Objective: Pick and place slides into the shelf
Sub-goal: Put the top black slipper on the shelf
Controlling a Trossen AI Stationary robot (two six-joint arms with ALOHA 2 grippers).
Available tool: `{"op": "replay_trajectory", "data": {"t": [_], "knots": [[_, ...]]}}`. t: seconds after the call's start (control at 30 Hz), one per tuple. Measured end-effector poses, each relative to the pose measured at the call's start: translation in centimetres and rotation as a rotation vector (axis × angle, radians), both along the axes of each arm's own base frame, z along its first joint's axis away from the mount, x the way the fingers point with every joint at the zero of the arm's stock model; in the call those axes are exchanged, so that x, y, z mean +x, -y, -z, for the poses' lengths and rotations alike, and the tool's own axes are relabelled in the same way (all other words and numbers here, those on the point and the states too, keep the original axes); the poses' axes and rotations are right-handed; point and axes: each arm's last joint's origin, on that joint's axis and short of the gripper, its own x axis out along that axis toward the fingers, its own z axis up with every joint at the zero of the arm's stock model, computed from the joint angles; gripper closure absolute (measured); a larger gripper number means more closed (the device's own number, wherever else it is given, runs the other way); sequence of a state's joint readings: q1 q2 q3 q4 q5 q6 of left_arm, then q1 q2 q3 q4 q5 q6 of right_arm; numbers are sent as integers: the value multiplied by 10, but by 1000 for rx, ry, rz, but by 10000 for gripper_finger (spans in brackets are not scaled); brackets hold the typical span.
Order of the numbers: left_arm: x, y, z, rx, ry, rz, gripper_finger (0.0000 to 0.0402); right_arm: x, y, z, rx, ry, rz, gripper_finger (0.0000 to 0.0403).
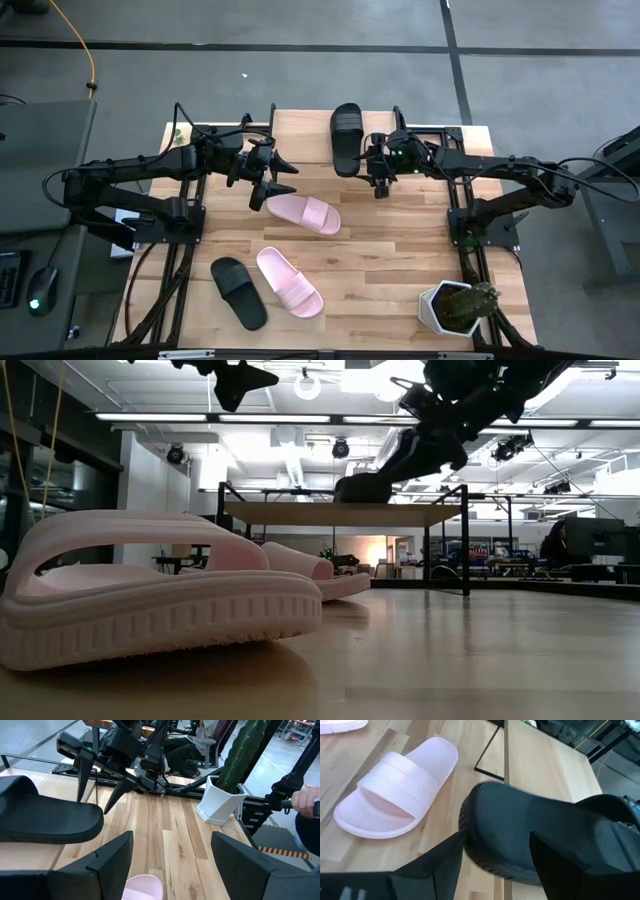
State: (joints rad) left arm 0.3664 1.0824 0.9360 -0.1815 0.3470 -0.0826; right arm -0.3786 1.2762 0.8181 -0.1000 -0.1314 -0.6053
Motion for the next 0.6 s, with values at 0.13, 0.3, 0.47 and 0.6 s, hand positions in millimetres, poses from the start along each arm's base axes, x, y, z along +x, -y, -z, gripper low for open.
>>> {"op": "replay_trajectory", "data": {"t": [0.13,0.3,0.47,0.6], "knots": [[0,0,0,0,0,0,144,-1,0,1,18,-8,11,182],[0,0,0,-1,-1,0,144,-1,0,1,14,-10,28,182],[0,0,0,-1,-2,0,144,-1,0,1,15,-15,33,182],[0,0,1,-4,-10,0,144,-1,-1,0,14,-10,31,182]]}}
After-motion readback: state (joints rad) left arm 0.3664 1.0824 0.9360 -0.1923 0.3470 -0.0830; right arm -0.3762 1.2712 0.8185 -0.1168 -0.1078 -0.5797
